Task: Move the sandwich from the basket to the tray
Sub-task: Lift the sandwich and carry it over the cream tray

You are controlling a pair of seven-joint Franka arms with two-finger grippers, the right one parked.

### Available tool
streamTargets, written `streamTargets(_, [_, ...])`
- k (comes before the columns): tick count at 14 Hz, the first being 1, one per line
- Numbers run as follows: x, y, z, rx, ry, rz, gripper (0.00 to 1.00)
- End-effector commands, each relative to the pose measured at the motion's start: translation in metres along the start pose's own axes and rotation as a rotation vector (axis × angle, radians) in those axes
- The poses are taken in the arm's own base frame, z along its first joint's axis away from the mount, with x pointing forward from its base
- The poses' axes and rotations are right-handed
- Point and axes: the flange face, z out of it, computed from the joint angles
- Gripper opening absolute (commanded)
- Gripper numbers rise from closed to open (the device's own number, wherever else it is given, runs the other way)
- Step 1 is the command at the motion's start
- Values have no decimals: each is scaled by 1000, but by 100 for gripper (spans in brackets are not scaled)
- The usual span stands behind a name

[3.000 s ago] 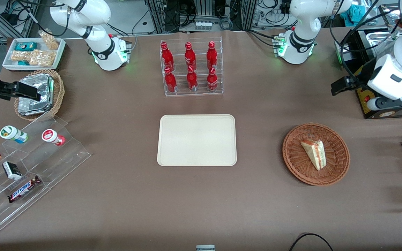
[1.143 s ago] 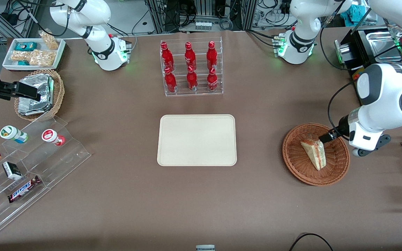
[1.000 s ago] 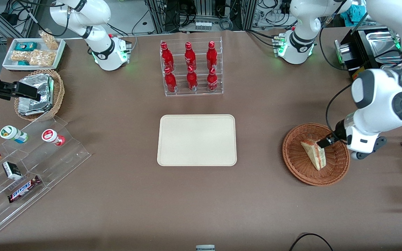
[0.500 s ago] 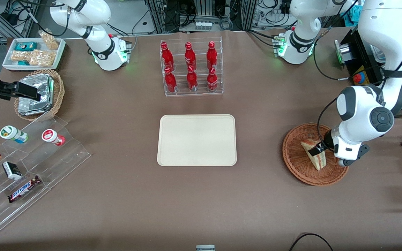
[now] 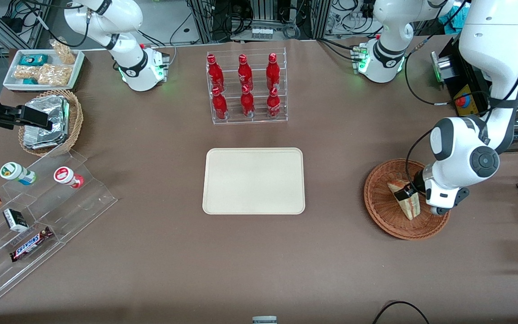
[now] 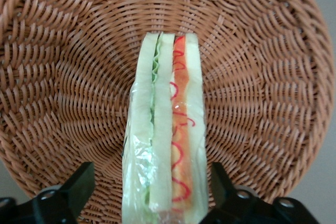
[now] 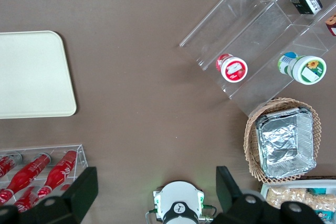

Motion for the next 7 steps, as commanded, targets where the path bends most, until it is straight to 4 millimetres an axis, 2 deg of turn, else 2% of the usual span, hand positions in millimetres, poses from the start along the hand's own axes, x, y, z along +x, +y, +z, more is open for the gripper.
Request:
streamTargets(1, [0, 0, 3, -4, 10, -14, 43])
streamTargets(2, [0, 0, 4, -2, 9, -13, 31])
streamTargets(3, [0, 0, 4, -3, 8, -14, 23])
streamTargets(5, [2, 2, -2, -7, 15, -15, 15])
streamTargets(7, [4, 5, -23, -21, 42, -8, 14])
